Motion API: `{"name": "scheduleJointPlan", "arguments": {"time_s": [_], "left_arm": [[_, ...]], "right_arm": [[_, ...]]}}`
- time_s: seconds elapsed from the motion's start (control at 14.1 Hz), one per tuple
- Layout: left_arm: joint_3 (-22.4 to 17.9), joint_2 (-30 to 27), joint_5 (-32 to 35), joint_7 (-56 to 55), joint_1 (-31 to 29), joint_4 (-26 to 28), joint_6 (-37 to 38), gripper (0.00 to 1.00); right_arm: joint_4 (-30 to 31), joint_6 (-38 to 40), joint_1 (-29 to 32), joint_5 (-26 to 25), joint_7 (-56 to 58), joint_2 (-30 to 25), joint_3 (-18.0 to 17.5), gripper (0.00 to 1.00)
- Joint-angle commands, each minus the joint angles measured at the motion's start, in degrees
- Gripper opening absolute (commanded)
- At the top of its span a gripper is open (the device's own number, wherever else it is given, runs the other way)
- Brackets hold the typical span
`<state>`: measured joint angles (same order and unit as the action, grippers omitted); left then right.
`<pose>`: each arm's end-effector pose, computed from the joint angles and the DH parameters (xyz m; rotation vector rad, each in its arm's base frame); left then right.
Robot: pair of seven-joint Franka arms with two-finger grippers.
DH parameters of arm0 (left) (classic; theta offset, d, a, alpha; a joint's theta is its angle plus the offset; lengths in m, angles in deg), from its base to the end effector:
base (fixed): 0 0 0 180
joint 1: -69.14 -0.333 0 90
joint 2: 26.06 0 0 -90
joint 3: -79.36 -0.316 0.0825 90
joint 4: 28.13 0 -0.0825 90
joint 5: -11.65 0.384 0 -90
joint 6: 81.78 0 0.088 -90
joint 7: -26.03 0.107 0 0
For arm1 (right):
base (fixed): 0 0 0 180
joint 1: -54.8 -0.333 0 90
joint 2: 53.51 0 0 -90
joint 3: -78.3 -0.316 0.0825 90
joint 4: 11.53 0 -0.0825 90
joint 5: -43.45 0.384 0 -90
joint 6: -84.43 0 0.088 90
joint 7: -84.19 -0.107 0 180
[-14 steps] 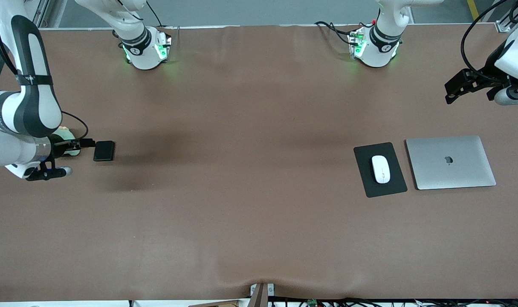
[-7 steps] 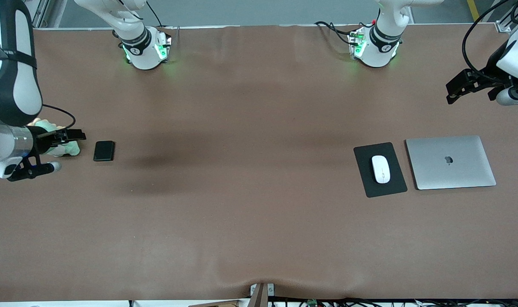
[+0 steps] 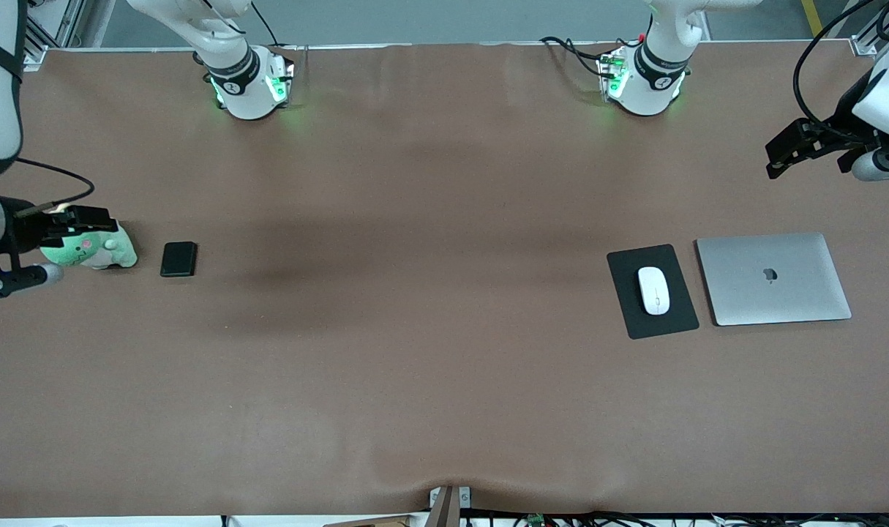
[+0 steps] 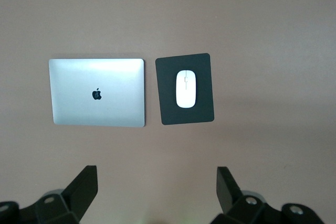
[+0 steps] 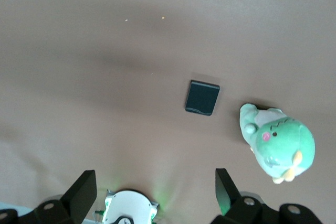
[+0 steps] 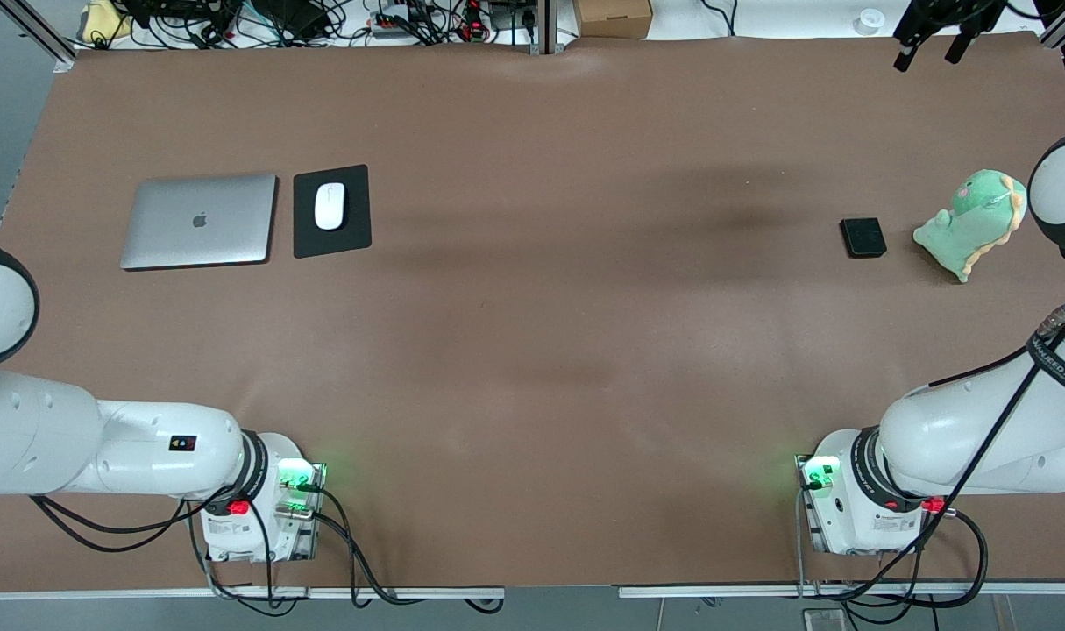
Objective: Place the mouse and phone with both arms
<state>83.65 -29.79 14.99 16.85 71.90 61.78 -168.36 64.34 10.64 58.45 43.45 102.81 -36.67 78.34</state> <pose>0.5248 -0.0598 0.6553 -3.0794 -0.0631 -0.0241 0.6053 -0.0390 0.5460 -3.0121 -0.3947 0.4967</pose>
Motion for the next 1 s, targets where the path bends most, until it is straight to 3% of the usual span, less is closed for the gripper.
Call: {"name": "scheduleJointPlan", "arguments": {"time_s": [0.0, 0.21, 0.36, 0.5, 0.78, 0.93], "left_arm": [[-0.33, -0.14, -1.32, 1.09, 0.05, -0.44, -0.35, 1.0], [-0.33, -0.14, -1.75, 1.01, -0.04, -0.44, -0.17, 1.0], [-0.42, -0.14, -4.12, 0.22, 0.05, -0.44, 0.18, 1.0], [-0.42, -0.14, -4.22, 0.56, -0.04, -0.44, 0.27, 1.0], [-0.42, -0.05, -3.52, 0.66, 0.05, -0.44, 1.41, 1.0], [-0.42, -0.05, -3.34, 0.66, 0.05, -0.44, 1.76, 1.0]], "right_arm": [[-0.37, 4.26, -1.27, -0.43, 1.15, -4.0, -0.12, 1.0], [-2.9, 3.84, -0.83, 3.42, 0.98, -6.2, 0.13, 1.0], [-8.09, 3.31, -0.83, 1.59, 1.24, -6.2, -0.04, 1.0], [-7.76, 4.01, -1.44, 1.59, 0.98, -6.81, -0.21, 1.0], [4.42, -1.15, -3.64, 0.8, 0.27, -15.93, 0.84, 1.0], [7.44, -1.61, -3.64, 0.8, -3.22, -17.88, 0.84, 1.0]]}}
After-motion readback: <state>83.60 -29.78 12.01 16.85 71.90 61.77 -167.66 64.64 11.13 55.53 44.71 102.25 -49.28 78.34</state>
